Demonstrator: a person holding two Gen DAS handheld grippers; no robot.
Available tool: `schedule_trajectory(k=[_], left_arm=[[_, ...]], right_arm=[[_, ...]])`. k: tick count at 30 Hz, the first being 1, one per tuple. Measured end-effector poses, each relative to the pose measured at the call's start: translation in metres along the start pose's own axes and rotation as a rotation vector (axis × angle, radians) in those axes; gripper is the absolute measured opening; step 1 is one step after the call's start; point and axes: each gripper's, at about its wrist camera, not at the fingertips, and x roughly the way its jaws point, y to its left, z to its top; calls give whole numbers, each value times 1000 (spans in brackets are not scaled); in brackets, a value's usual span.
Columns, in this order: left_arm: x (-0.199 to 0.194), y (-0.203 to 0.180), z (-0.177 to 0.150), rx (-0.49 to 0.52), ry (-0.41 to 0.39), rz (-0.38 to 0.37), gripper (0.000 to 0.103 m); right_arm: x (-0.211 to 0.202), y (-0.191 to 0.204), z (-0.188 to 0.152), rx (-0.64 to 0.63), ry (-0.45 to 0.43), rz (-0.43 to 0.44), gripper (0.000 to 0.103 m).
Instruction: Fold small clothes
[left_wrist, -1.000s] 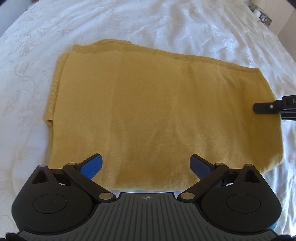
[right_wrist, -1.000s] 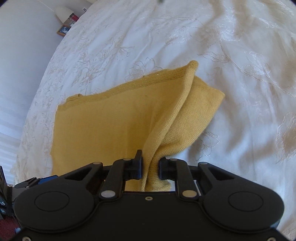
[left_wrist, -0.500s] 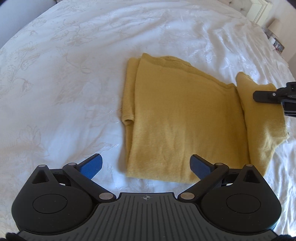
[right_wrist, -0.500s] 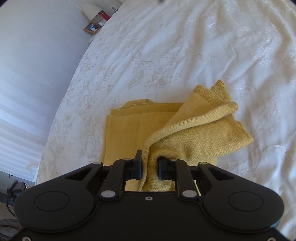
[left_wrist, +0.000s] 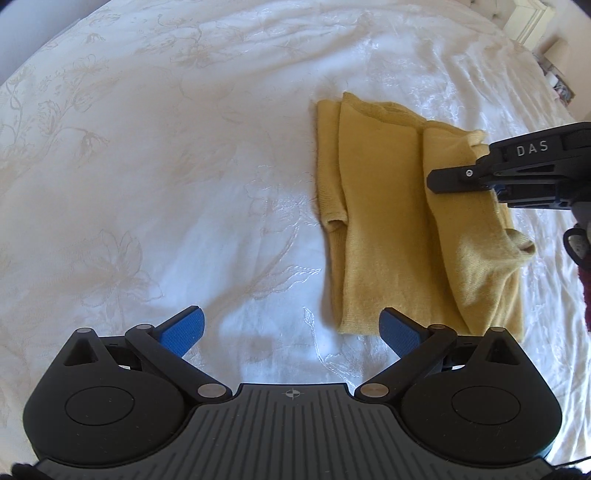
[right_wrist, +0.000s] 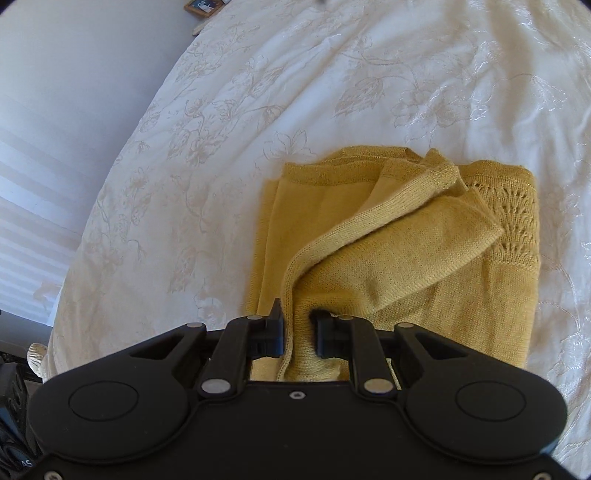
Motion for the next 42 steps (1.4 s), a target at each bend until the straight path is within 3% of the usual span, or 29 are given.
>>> schedule_trajectory(k=[6,9,13,18,24,31,34,42], left_arm=[[3,4,2,0,9,-6,102],[4,4,2,-6,10,-11,102],[1,3,4,0,4,-10,102],[-6,-3,10,33,-15,-13,102],[-1,-21,36,86,-52,-41,102],[25,-51,80,125,-95,-55,102],[44,-56,97,120,-98,-45,102],[101,-60,130,137,-55,-2,103]], right_arm=[[27,18,-2,-25,39,-23,26],[36,23,-1,-18,50,-14,33],[34,18,-1,36,31,107,55],[0,10,-2,35,-56,168,56],[-41,-26,-8,45,-156,71,58],[-52,-51,-9,49,-181,-4,66],[-53,-53,-8,40,-199,-12,79],[-47,-48,1,-45,-215,-35,97]])
